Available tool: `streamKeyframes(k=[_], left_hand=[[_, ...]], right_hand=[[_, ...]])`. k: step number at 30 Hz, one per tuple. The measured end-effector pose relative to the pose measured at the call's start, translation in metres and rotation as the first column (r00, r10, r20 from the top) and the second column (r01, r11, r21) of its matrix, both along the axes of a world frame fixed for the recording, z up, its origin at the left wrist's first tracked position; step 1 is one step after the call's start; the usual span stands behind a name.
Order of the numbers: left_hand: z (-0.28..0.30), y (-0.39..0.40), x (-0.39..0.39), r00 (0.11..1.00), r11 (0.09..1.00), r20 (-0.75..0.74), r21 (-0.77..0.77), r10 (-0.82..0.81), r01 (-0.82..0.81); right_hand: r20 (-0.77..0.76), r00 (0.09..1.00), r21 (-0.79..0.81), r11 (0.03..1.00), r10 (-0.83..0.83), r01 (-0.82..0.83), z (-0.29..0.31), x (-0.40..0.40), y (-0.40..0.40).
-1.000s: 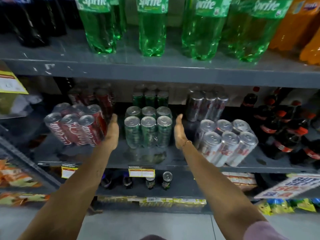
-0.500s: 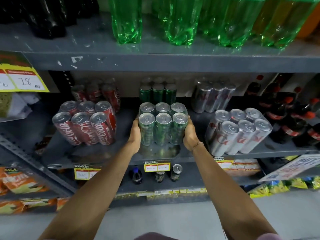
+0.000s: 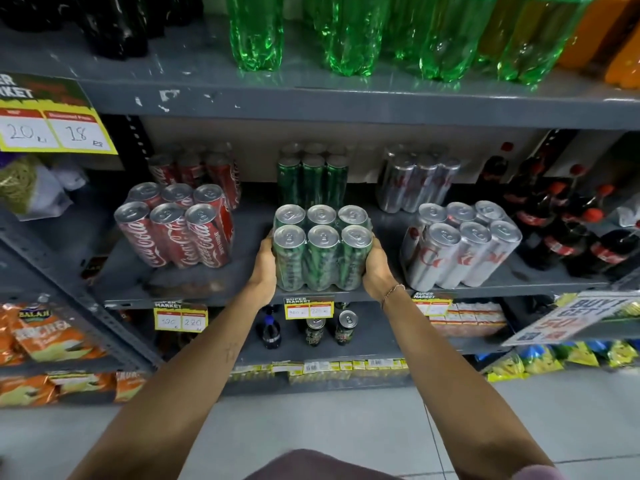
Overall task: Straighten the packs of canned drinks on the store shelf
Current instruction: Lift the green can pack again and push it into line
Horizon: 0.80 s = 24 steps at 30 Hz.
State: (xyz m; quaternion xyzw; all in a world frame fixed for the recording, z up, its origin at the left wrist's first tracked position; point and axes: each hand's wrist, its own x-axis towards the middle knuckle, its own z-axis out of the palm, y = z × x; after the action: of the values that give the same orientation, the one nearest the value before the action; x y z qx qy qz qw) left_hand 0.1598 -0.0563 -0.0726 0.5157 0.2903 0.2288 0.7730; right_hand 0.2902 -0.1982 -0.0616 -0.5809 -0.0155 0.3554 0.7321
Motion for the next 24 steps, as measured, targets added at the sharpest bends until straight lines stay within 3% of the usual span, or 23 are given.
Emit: streamKeyframes(k=[13, 16, 18, 20, 22, 24], left_hand=[[0.007, -0.01, -0.01, 1.0, 1.0, -0.003, 0.029, -0.008, 0.008], [0.014, -0.01, -0.014, 0.998, 0.997, -0.019, 0.052, 0.057, -0.056], [0.024, -0.008, -0.022, 0.993, 0.981, -0.034, 0.158, 0.117, -0.11], [0.036, -0.004, -0.032, 0.988, 0.938, -0.009, 0.317, 0.153, -0.143], [0.05, 0.003, -0.042, 0.984, 0.904, 0.057, 0.388, 0.171, -0.179], [0.065, 0.016, -0.05, 0.97, 0.89, 0.126, 0.387, 0.207, -0.24]], right_hand=[[-0.023, 0.999, -0.026, 0.999, 0.038, -0.038, 0.016, -0.016, -0.012], [-0.031, 0.999, -0.026, 0.999, 0.03, -0.03, 0.021, -0.014, -0.013], [0.124, 0.99, -0.117, 0.99, -0.063, 0.078, 0.031, -0.012, -0.011], [0.425, 0.883, -0.178, 0.938, -0.2, 0.298, 0.047, -0.013, -0.005], [0.629, 0.727, -0.103, 0.897, -0.276, 0.429, 0.069, -0.02, 0.004], [0.719, 0.619, 0.011, 0.895, -0.316, 0.445, 0.086, -0.036, 0.017]])
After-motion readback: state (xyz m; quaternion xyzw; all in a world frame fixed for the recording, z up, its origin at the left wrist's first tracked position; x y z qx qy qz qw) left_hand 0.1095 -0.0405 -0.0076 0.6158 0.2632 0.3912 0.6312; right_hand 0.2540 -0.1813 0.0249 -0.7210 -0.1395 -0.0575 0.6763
